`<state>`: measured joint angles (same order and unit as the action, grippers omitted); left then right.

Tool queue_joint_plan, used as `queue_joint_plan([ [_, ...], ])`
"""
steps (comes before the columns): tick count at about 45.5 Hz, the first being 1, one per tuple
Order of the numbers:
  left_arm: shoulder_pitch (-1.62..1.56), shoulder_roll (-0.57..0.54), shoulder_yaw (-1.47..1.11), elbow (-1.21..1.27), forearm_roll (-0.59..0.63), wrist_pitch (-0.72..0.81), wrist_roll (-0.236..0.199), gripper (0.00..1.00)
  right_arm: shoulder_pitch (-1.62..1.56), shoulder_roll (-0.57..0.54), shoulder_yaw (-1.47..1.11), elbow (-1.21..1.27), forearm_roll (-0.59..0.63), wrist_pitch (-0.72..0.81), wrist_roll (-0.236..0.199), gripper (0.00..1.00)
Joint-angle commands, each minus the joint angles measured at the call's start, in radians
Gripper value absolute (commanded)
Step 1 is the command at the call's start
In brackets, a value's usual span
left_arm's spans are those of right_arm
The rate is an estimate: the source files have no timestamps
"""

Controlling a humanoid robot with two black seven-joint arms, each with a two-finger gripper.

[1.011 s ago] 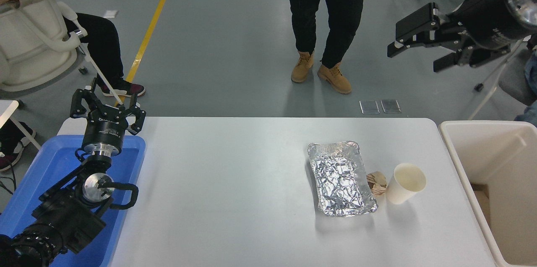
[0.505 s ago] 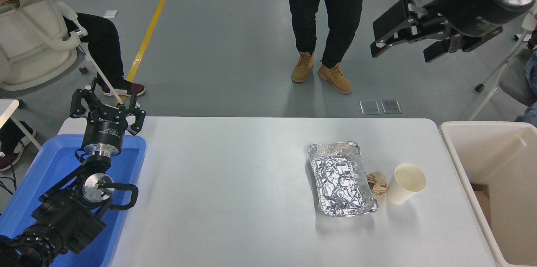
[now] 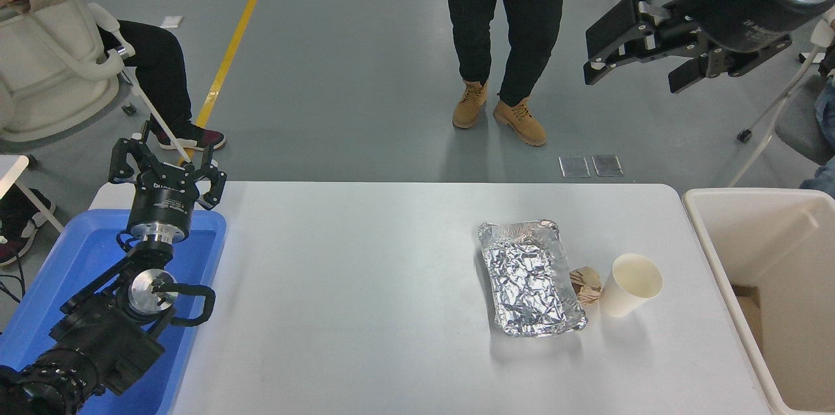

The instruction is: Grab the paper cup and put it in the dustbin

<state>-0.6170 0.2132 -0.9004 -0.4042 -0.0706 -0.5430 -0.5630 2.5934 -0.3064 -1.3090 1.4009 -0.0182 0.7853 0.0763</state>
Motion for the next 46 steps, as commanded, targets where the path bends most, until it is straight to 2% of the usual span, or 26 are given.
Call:
queue_joint_plan([
  [1,0.000,0.000,0.000,0.001,0.000,0.000,0.000,0.99,-0.059,-0.003,-0.003,-0.008,0.011,0.000,-0.001,1.00],
  [8,0.000,0.000,0.000,0.001,0.000,0.000,0.000,0.99,-0.163,-0.008,-0.018,-0.037,0.009,0.000,-0.004,0.98],
  [16,0.000,0.000,0.000,0.001,0.000,0.000,0.000,0.99,-0.274,-0.023,-0.035,-0.040,-0.051,0.000,-0.007,0.98],
  [24,0.000,0.000,0.000,0.001,0.000,0.000,0.000,0.99,-0.427,-0.020,-0.050,-0.042,-0.143,-0.172,-0.007,0.94],
  [34,0.000,0.000,0.000,0.001,0.000,0.000,0.000,0.99,-0.659,0.007,-0.053,-0.118,-0.154,-0.400,-0.009,0.90],
  [46,0.000,0.000,0.000,0.001,0.000,0.000,0.000,0.99,-0.832,0.004,-0.052,-0.207,-0.140,-0.517,-0.007,0.90],
])
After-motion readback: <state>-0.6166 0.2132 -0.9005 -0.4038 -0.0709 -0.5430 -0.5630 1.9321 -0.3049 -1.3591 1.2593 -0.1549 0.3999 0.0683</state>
